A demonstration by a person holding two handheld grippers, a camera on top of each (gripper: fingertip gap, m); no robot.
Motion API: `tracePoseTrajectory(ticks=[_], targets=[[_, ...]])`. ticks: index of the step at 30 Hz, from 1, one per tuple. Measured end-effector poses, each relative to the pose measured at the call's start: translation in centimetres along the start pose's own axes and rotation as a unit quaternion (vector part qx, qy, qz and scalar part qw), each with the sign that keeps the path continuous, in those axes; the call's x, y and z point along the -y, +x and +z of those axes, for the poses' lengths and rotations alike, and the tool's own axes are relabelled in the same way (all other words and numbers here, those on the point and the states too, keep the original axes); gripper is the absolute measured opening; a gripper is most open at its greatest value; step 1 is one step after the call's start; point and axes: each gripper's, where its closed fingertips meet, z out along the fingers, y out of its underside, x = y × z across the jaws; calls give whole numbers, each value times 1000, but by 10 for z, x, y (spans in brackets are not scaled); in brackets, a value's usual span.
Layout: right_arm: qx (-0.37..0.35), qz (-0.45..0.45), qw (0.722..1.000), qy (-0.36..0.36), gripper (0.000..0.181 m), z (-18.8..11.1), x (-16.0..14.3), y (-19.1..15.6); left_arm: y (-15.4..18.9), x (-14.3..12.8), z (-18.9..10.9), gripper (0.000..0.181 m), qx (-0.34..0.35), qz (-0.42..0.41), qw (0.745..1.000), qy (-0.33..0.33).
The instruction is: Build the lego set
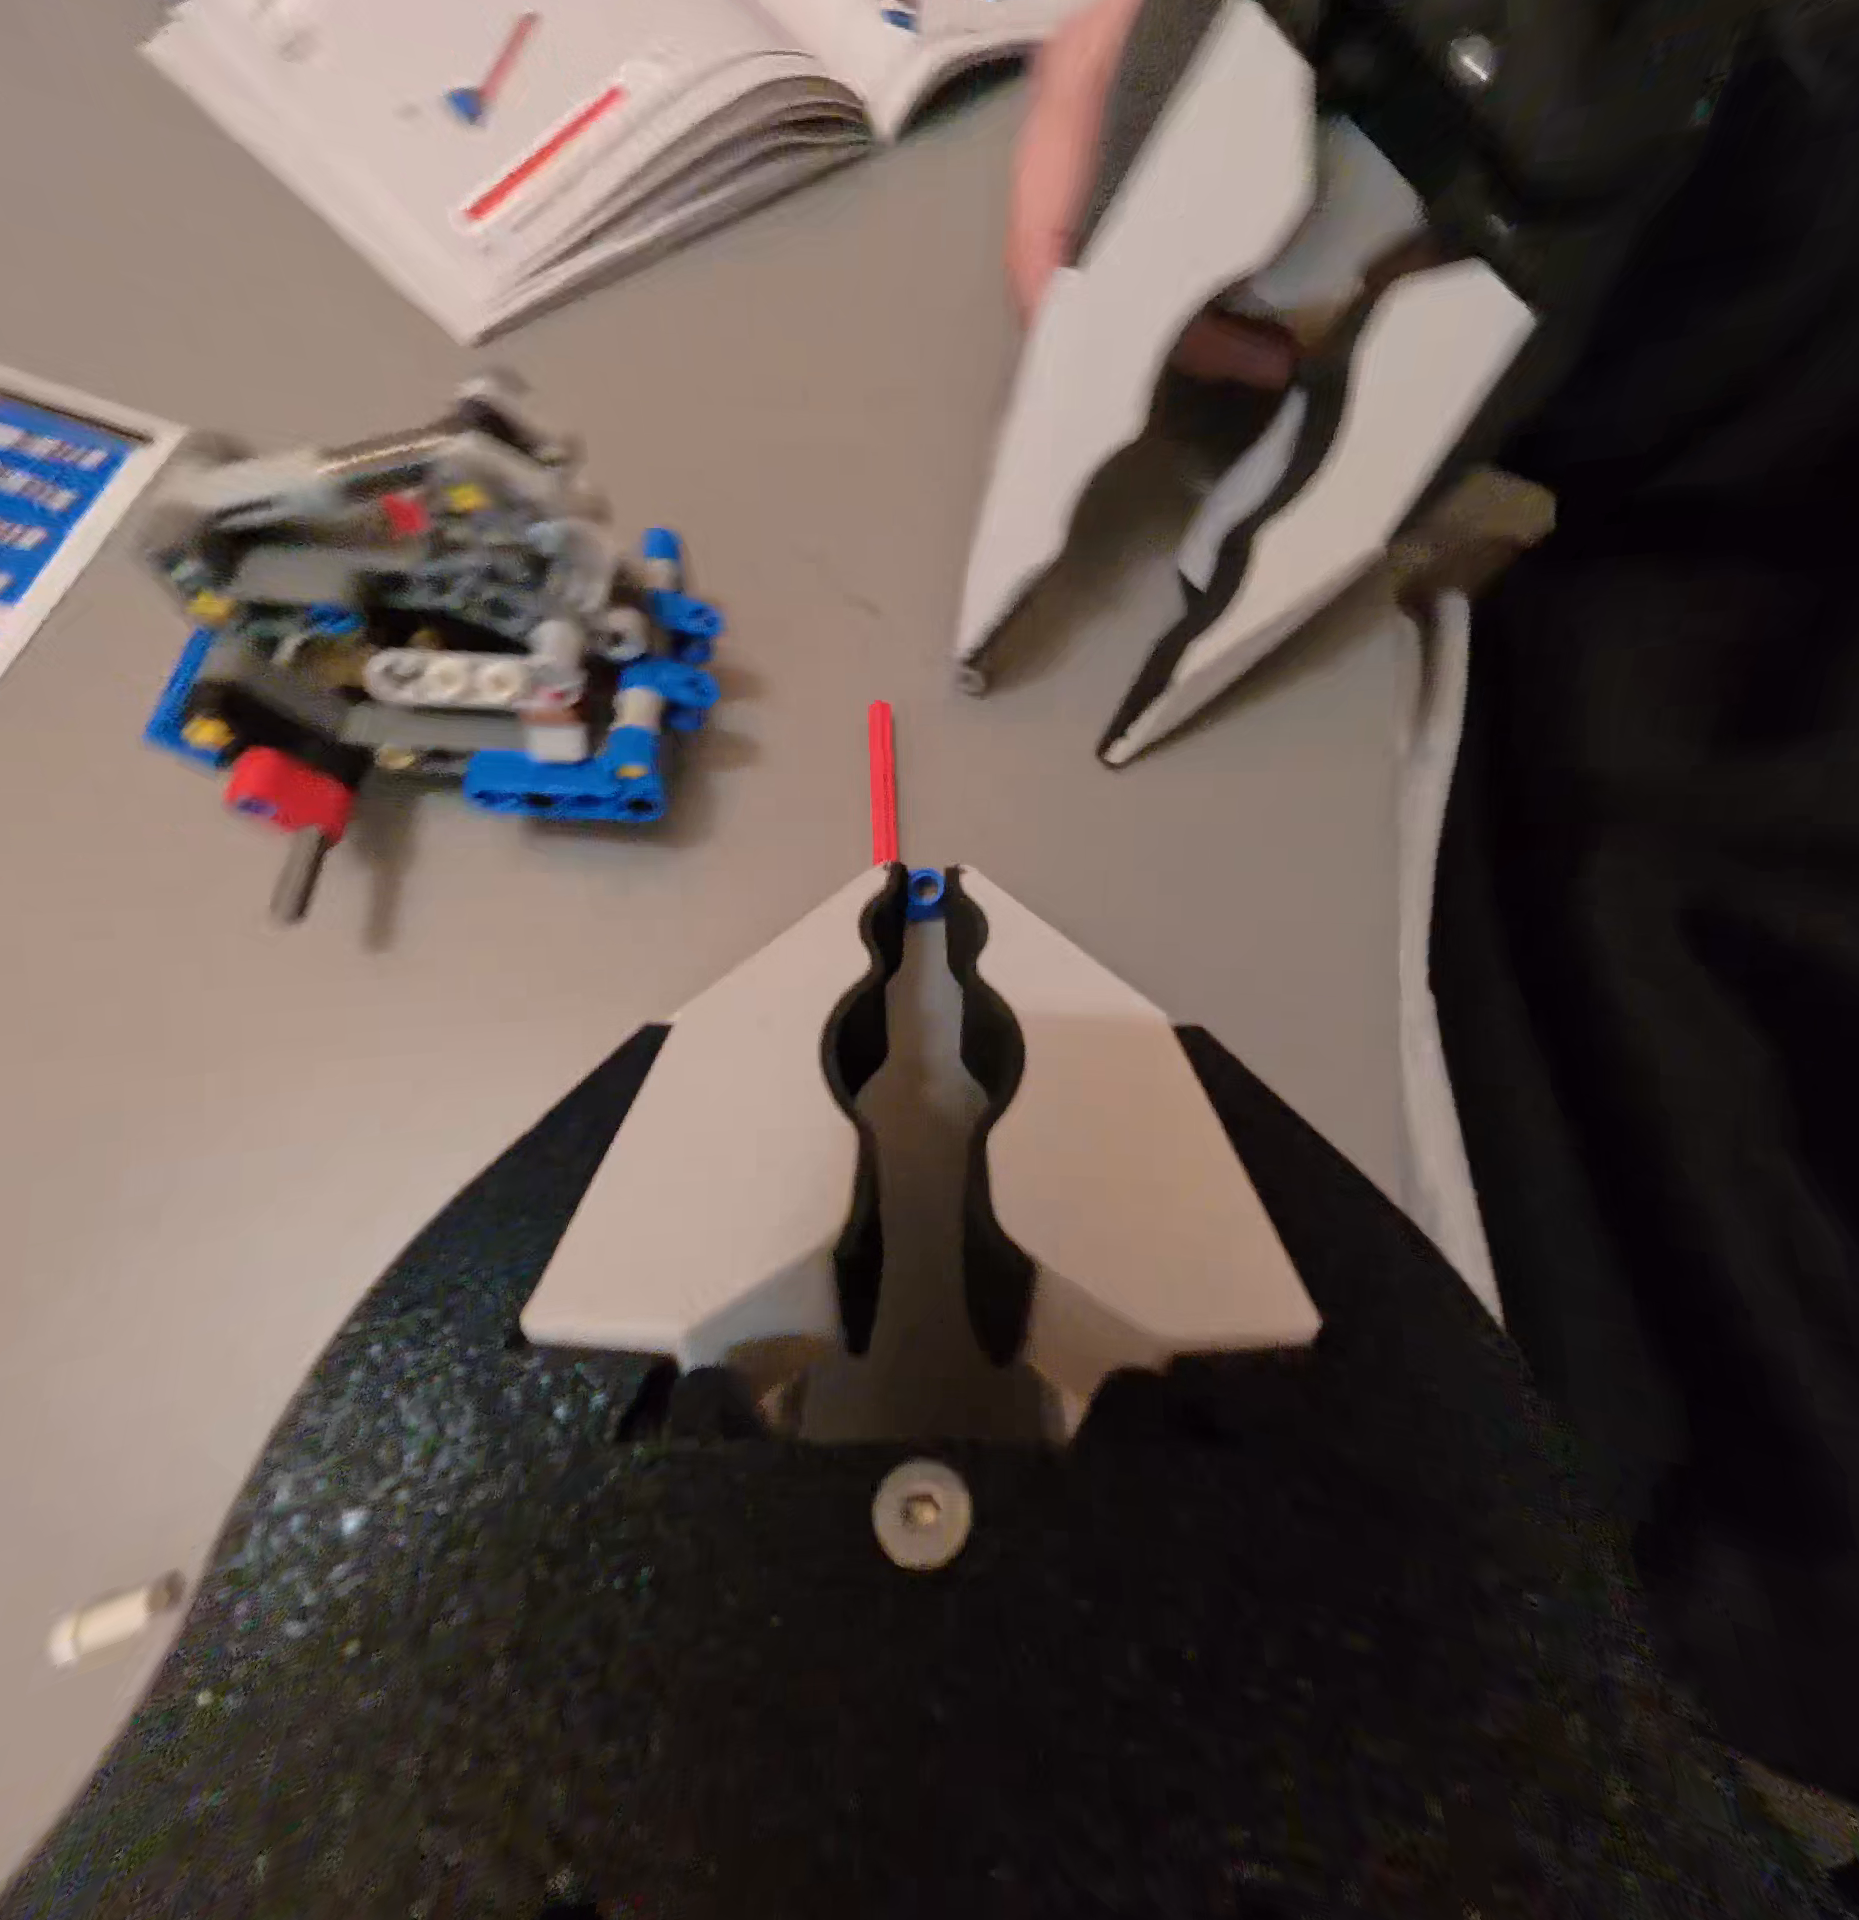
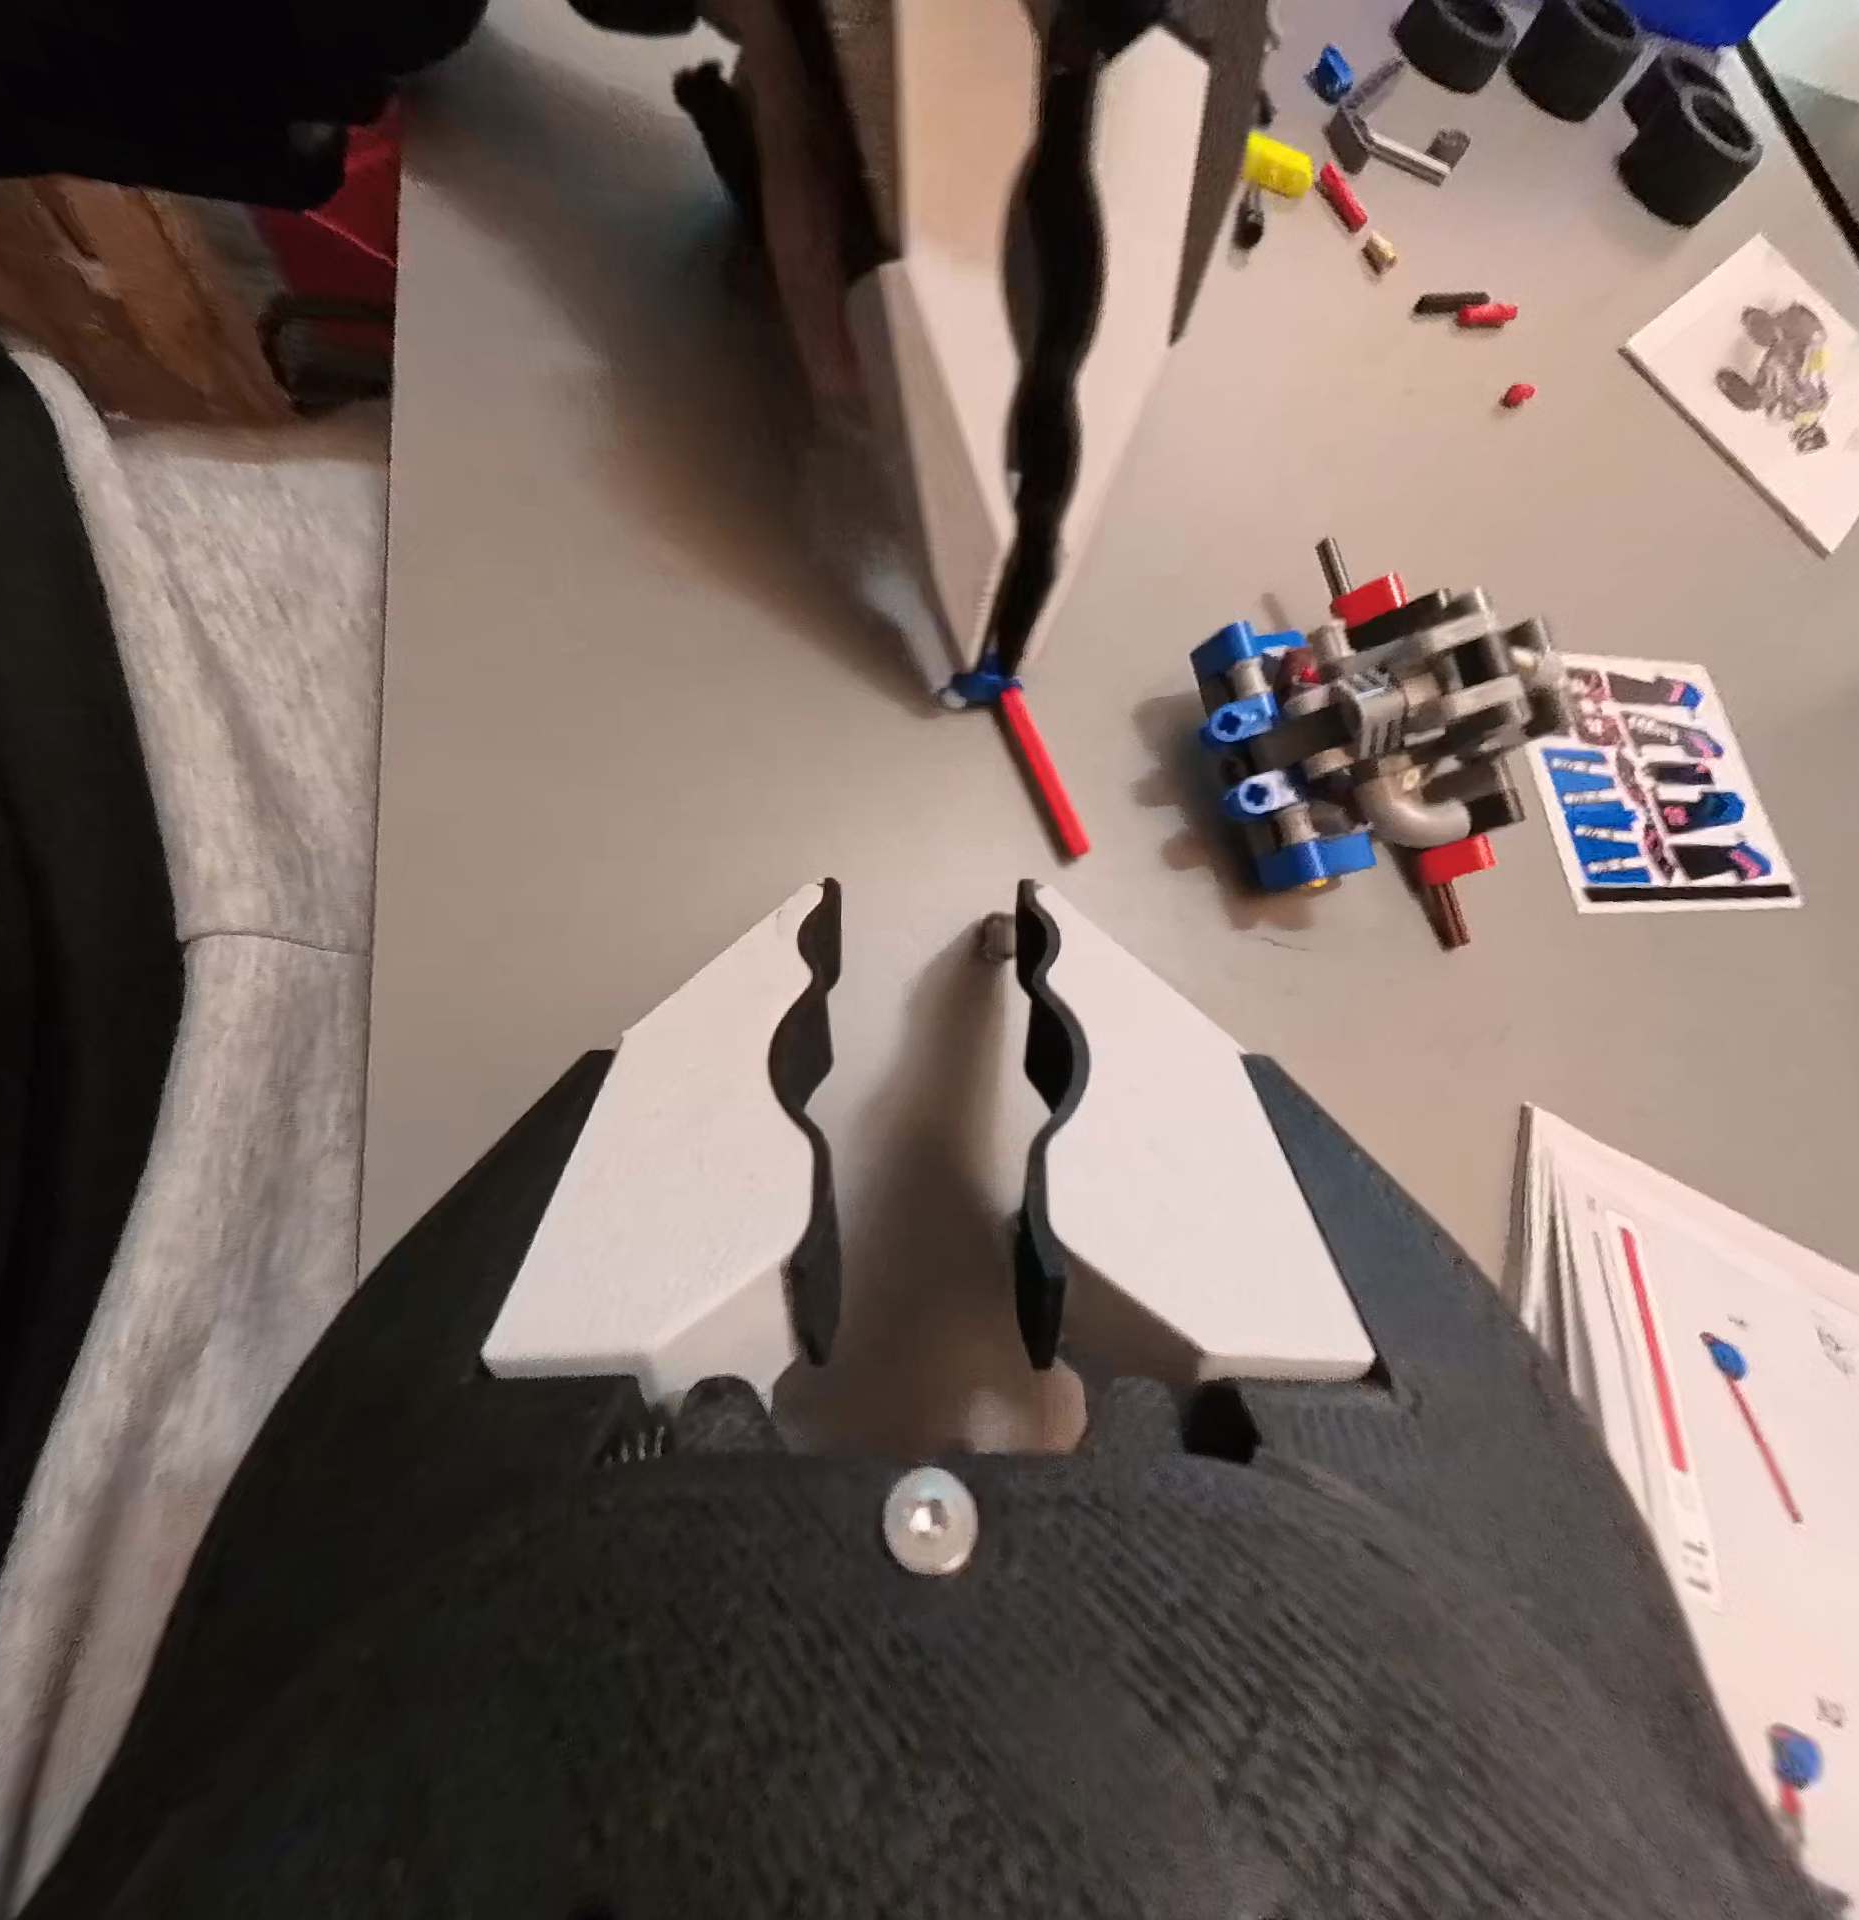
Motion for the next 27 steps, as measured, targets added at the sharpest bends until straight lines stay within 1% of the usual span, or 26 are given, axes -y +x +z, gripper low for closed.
tracePoseTrajectory(ticks=[2, 4, 7, 8, 9, 11, 13, 14, 15, 16, 17, 19, 20, 22, 25, 27], targets=[[-12, -28, 1000, -6, 31, 1, 2, 1, 1, 2, -4, 4, -25, -42, 999, 17], [-47, -59, 997, -18, 31, 0, 3, 9, 4, 7, -10, 4, -51, -77, 995, 43], [-105, -134, 985, -16, 33, -2, 12, 21, 18, 13, -17, 4, -127, -138, 980, 70], [-118, -152, 981, -13, 35, -2, 16, 22, 21, 16, -20, 4, -148, -154, 973, 82], [-113, -168, 979, -10, 35, -1, 19, 19, 24, 18, -21, 4, -169, -167, 967, 89], [-111, -195, 974, 11, 30, 1, 28, 12, 29, 19, -22, 4, -196, -185, 959, 92], [-99, -208, 973, 22, 20, 2, 33, 5, 32, 21, -23, 4, -205, -184, 956, 98], [-98, -207, 973, 13, 15, 4, 31, 5, 33, 22, -23, 4, -207, -180, 956, 102], [-103, -211, 972, -1, 3, 5, 28, 7, 34, 25, -24, 4, -206, -169, 958, 110], [-117, -212, 970, -4, 3, 5, 28, 11, 33, 28, -25, 4, -198, -153, 961, 119], [-121, -200, 972, -7, 2, 5, 27, 13, 30, 30, -25, 4, -180, -136, 966, 125], [-81, -142, 986, -14, 1, 7, 23, 6, 25, 37, -28, 0, -139, -81, 976, 148], [-77, -106, 991, -3, 1, 7, 24, 8, 23, 42, -31, 0, -116, -45, 978, 165], [-28, -14, 999, 16, 2, 8, 25, 2, 24, 45, -36, 17, -80, 33, 980, 179], [6, 93, 995, 44, 2, 4, 27, 4, 25, 36, -32, 28, -40, 112, 983, 143], [9, 124, 991, 45, 2, 2, 26, 6, 32, 33, -26, 27, -47, 133, 982, 126]])
